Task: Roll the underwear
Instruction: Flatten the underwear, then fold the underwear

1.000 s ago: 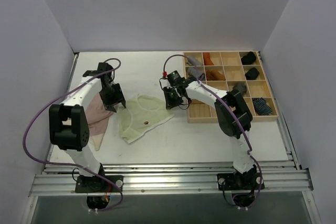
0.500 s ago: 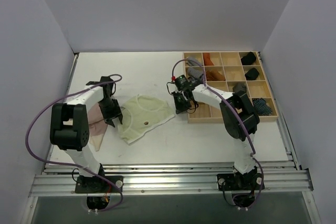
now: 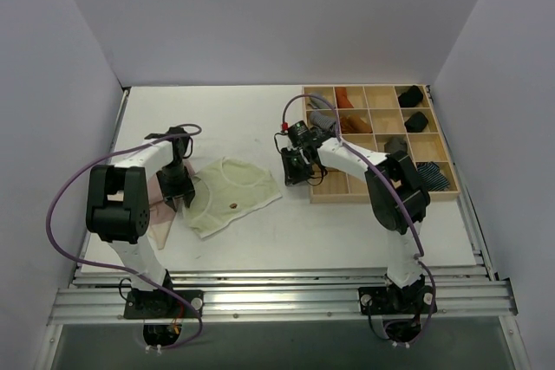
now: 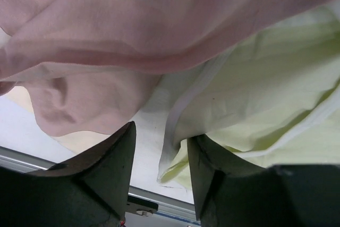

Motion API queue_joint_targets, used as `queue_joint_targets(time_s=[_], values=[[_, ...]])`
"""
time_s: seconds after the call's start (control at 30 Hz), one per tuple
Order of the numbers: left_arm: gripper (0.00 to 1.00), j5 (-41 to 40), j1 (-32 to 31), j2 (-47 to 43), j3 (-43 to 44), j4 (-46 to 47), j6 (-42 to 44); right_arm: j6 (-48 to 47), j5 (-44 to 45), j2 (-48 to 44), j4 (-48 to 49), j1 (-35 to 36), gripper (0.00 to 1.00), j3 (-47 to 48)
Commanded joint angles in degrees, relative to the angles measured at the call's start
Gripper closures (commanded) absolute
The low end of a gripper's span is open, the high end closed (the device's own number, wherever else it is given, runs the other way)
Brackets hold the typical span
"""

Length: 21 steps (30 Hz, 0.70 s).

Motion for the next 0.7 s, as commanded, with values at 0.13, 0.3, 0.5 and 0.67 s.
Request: queue_joint_targets(time_s=[0.13, 0.3, 0.5, 0.67], values=[[0.44, 0.70, 0.13, -2.28, 2.28, -1.86, 0.52, 2.37, -2.86, -0.66, 1.35, 1.66, 0.65, 2.41], [0.43, -0.44, 0.31, -6.94, 5.01, -6.78, 0.25, 2.64, -6.38, 0.83, 4.69, 2.01, 0.62, 1.62], [0.41, 3.78, 0.40, -10.64, 6.60, -8.72, 0.69, 3.08, -7.44, 3.65, 4.35, 3.15, 0.63, 2.32], [0.43, 4.75, 0.40, -9.59, 2.65, -7.93, 0.69, 3.43, -4.10, 2.95, 3.11, 4.30, 0.66, -0.31]])
